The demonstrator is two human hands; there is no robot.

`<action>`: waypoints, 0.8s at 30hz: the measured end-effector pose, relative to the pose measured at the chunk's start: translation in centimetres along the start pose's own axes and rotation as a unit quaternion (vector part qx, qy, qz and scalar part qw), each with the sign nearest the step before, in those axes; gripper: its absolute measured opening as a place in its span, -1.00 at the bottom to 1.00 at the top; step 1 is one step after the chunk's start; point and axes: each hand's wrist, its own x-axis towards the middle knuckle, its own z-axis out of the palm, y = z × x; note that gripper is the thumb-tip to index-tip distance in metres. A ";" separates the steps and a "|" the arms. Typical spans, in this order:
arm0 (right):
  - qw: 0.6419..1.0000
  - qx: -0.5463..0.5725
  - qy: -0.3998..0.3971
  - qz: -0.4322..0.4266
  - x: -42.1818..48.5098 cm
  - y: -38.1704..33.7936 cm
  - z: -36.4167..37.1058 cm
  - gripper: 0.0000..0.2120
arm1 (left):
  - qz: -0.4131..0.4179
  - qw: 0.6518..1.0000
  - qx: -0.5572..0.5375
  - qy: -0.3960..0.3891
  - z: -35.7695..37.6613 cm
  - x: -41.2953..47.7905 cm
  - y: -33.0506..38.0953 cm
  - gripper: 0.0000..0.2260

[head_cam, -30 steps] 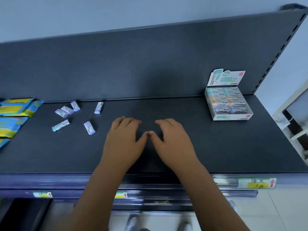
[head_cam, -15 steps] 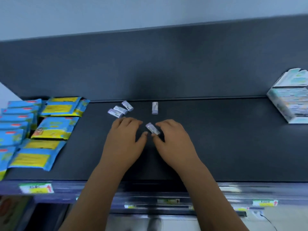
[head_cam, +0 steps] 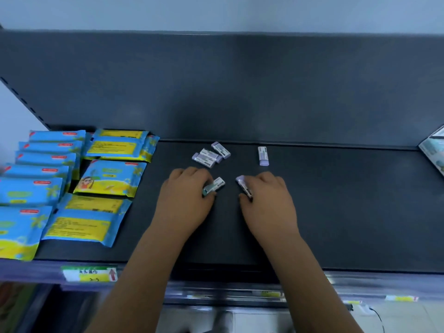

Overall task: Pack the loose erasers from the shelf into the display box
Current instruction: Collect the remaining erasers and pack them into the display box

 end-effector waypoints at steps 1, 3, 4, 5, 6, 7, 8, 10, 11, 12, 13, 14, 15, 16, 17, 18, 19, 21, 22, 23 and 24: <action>1.000 -0.008 0.005 0.009 0.0 0.0 -0.1 -0.66 | 0.001 1.000 0.006 -0.001 -0.1 0.0 0.0 -0.88; 0.999 -0.020 0.018 0.024 0.1 0.1 -0.2 -0.70 | 0.003 1.000 0.013 -0.007 -0.1 0.2 -0.1 -0.89; 0.999 -0.024 0.024 0.029 0.2 0.3 -0.3 -0.72 | 0.004 1.000 0.010 -0.014 -0.1 0.3 -0.1 -0.86; 0.999 -0.023 0.026 0.029 0.2 0.5 -0.3 -0.73 | 0.005 1.000 0.005 -0.022 0.0 0.4 -0.1 -0.82; 0.999 -0.016 0.026 0.025 0.3 0.8 -0.4 -0.72 | 0.009 1.000 0.004 -0.028 0.0 0.5 0.0 -0.79; 1.000 -0.006 0.023 0.017 0.3 1.1 -0.5 -0.71 | 0.013 0.999 0.008 -0.034 -0.1 0.6 0.0 -0.78; 1.000 0.000 0.018 0.011 0.4 1.4 -0.5 -0.72 | 0.018 0.999 0.013 -0.042 -0.1 0.7 0.1 -0.78; 1.000 -0.002 0.012 0.010 0.4 1.8 -0.7 -0.82 | 0.036 0.997 0.018 -0.067 0.0 1.0 0.2 -0.78; 1.000 -0.004 0.016 0.010 0.4 2.0 -0.7 -0.87 | 0.044 0.996 0.016 -0.078 0.2 1.1 0.3 -0.78; 1.000 -0.005 0.022 0.006 0.4 2.1 -0.8 -0.90 | 0.048 0.995 0.010 -0.082 0.3 1.2 0.4 -0.77; 1.000 -0.001 0.026 -0.002 0.3 2.3 -0.8 -0.89 | 0.050 0.996 0.004 -0.080 0.5 1.2 0.5 -0.77; 1.000 0.010 0.026 -0.010 0.3 2.5 -0.9 -0.87 | 0.052 0.996 0.001 -0.074 0.7 1.2 0.7 -0.77; 0.999 0.023 0.018 -0.020 0.3 2.8 -1.1 -0.84 | 0.054 0.996 -0.002 -0.066 0.8 1.2 0.9 -0.78; 0.999 0.032 0.007 -0.029 0.2 3.1 -1.4 -0.83 | 0.056 0.997 -0.006 -0.056 1.0 1.2 1.2 -0.79; 0.998 0.039 -0.001 -0.038 0.1 3.6 -1.7 -0.84 | 0.058 0.997 -0.010 -0.048 1.1 1.2 1.6 -0.81; 0.998 0.048 0.001 -0.045 0.0 4.1 -2.1 -0.85 | 0.061 0.997 -0.015 -0.042 1.1 1.1 2.0 -0.82; 0.997 0.061 0.011 -0.050 -0.1 4.8 -2.5 -0.85 | 0.067 0.997 -0.020 -0.039 1.0 1.1 2.5 -0.83; 0.994 0.088 0.026 -0.057 -0.4 6.5 -3.3 -0.80 | 0.093 0.995 -0.029 -0.036 1.0 1.2 3.8 -0.84; 0.993 0.099 0.024 -0.061 -0.4 7.5 -3.7 -0.78 | 0.105 0.993 -0.033 -0.036 1.1 1.3 4.5 -0.84; 0.992 0.110 0.019 -0.064 -0.5 8.5 -4.3 -0.78 | 0.110 0.993 -0.037 -0.036 1.3 1.3 5.4 -0.84; 0.991 0.119 0.017 -0.067 -0.6 9.6 -4.8 -0.77 | 0.111 0.992 -0.040 -0.032 1.5 1.3 6.4 -0.84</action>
